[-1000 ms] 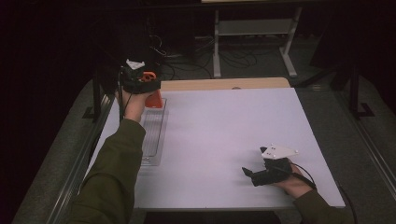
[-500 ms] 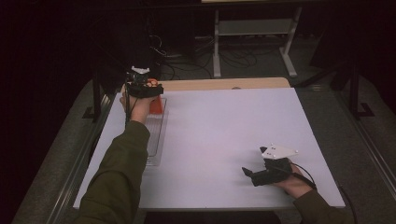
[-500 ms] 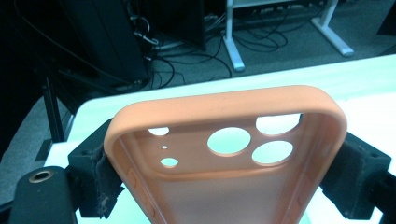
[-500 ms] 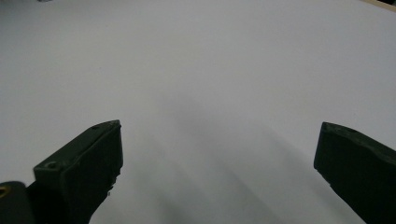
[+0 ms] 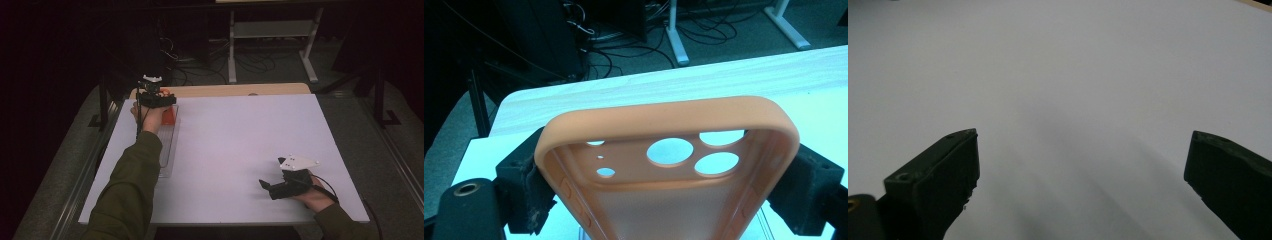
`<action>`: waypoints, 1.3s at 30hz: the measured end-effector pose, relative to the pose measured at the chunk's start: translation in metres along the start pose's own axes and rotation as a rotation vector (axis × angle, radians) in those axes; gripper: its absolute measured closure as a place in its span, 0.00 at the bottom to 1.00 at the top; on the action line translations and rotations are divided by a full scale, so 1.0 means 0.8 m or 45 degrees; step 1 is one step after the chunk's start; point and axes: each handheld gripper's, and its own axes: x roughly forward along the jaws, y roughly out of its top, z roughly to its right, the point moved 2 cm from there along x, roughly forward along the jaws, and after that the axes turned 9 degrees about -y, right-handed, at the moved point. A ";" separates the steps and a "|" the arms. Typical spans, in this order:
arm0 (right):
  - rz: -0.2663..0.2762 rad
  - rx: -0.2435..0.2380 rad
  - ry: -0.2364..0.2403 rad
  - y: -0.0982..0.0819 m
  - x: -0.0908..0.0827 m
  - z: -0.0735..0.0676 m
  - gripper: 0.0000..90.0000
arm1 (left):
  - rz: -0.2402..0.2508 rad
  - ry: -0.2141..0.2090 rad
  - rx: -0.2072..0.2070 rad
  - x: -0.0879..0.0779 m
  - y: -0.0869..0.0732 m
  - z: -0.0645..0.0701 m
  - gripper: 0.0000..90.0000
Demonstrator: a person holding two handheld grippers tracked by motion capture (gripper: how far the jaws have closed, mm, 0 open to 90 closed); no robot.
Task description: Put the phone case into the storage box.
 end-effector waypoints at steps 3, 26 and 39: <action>-0.005 -0.040 -0.010 -0.001 0.000 0.003 0.01 | 0.014 0.003 -0.008 0.003 0.000 0.001 0.15; -0.006 -0.044 -0.001 -0.001 -0.001 0.001 0.01 | 0.011 -0.064 0.001 0.024 0.007 -0.009 0.07; -0.004 -0.027 -0.008 -0.001 -0.002 0.001 0.01 | 0.008 -0.192 0.094 -0.012 0.013 -0.019 0.00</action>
